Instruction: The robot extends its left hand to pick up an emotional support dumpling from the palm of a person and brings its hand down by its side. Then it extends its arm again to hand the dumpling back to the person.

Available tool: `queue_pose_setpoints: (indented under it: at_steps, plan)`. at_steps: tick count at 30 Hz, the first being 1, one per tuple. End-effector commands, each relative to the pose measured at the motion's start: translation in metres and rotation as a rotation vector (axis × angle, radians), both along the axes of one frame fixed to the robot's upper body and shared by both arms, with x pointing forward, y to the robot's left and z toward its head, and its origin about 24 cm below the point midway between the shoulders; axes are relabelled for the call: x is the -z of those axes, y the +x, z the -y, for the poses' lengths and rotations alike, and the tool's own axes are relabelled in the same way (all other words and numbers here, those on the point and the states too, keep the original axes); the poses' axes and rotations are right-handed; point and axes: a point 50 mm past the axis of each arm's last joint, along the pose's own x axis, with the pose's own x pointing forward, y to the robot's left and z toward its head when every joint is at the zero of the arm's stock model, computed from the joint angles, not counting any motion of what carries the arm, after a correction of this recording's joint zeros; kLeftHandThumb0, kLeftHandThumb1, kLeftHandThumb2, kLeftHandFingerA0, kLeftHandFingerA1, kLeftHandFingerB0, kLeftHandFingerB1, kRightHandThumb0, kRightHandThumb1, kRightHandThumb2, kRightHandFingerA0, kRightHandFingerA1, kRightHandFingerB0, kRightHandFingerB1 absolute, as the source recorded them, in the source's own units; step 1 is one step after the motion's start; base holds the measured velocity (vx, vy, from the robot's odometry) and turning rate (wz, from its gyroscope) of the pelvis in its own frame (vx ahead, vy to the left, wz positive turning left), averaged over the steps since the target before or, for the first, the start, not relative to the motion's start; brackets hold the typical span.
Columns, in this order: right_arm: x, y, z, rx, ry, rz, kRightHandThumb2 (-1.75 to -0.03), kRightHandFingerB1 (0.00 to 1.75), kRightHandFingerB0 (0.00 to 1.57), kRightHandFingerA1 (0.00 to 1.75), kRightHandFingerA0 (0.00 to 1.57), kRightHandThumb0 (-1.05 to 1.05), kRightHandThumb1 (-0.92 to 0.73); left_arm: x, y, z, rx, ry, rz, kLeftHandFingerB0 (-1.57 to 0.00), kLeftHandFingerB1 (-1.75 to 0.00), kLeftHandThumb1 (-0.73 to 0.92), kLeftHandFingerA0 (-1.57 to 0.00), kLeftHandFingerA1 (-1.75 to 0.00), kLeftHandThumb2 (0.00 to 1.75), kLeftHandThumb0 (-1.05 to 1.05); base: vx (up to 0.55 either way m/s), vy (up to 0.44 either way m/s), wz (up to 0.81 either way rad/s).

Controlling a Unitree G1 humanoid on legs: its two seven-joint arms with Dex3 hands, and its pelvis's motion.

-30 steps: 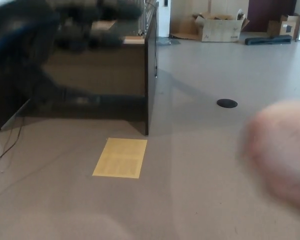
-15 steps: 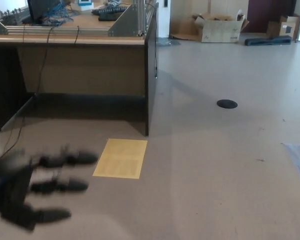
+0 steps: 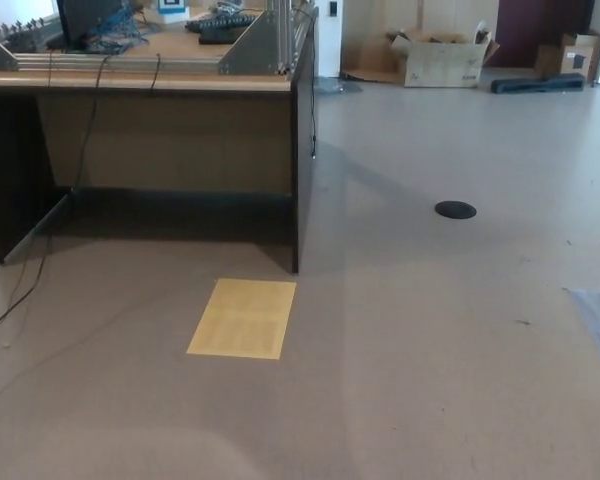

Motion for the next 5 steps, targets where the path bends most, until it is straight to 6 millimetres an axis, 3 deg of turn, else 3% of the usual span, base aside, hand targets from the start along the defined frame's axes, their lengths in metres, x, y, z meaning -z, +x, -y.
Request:
queue_pose_setpoints:
  at_steps: [1, 5]
  plan:
    - [0.0103, -0.0212, 0.0077, 0.035, 0.012, -0.023, -0.81, 0.46, 0.34, 0.57, 0.57, -0.56, -0.50, 0.0255, -0.0400, -0.0241, -0.349, 0.239, 0.185, -0.34, -0.34, 0.54, -0.40, -0.41, 0.56, -0.41, 0.00, 0.000, 0.00]
    - [0.0065, -0.0151, 0.0080, 0.043, 0.007, -0.011, -0.81, 0.46, 0.35, 0.57, 0.57, -0.56, -0.49, 0.0246, -0.0343, -0.0232, -0.351, 0.240, 0.205, -0.35, -0.34, 0.54, -0.41, -0.40, 0.56, -0.42, 0.00, 0.000, 0.00]
